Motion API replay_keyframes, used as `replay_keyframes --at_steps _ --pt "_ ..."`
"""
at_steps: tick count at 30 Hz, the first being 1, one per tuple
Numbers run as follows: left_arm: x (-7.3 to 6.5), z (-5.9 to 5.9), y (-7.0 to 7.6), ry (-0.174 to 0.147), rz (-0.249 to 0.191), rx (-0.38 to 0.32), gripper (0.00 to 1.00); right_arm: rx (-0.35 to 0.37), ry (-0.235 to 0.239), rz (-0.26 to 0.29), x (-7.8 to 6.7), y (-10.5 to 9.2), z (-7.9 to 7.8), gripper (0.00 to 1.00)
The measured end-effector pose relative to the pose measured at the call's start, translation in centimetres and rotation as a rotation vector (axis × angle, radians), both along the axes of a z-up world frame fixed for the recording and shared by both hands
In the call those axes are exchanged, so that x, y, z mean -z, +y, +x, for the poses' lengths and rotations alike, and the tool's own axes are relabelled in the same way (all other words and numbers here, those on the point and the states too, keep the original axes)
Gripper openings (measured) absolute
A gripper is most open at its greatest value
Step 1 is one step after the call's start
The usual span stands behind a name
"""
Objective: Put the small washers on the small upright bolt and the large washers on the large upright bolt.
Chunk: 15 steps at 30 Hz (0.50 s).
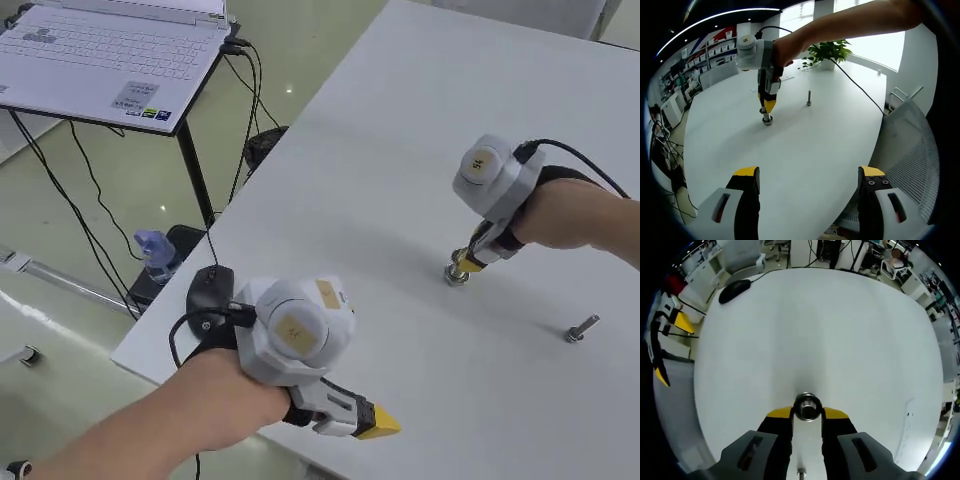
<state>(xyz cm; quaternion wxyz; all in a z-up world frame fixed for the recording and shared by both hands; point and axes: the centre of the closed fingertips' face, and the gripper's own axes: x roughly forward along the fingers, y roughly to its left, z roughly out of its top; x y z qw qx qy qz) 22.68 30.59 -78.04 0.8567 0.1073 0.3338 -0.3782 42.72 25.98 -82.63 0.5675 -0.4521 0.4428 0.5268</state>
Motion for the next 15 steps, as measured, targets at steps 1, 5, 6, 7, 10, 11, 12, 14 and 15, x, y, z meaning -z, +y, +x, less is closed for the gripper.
replay_keyframes --at_steps 1,5,6,7,10,11,12,14,15 --pt "0.0 0.0 0.0 0.001 0.0 0.0 0.8 -0.001 0.001 -0.002 0.2 0.0 0.1 0.21" --pt "0.1 0.0 0.0 0.003 -0.006 -0.004 0.8 -0.009 -0.001 -0.015 0.8 -0.1 0.0 0.21" --pt "0.1 0.0 0.0 0.003 -0.005 -0.004 0.8 -0.011 0.0 -0.013 0.9 -0.1 0.0 0.21" --pt "0.1 0.1 0.0 0.001 -0.004 -0.005 0.8 -0.007 0.001 -0.019 1.1 -0.2 0.0 0.21" --pt "0.0 0.1 0.0 0.002 -0.007 -0.009 0.8 -0.007 0.001 -0.02 1.5 -0.3 0.2 0.21" --pt "0.1 0.1 0.0 0.003 -0.004 -0.009 0.8 -0.001 0.005 -0.019 1.7 -0.3 0.3 0.21" --pt "0.1 0.1 0.0 0.003 -0.003 -0.008 0.8 0.0 0.007 -0.019 1.8 -0.3 0.3 0.21" --pt "0.0 0.2 0.0 0.003 -0.002 -0.007 0.8 -0.003 0.006 -0.021 2.3 -0.3 0.7 0.21" --pt "-0.1 0.2 0.0 0.0 0.001 -0.005 0.8 -0.001 0.009 -0.022 2.5 -0.3 0.7 0.21"
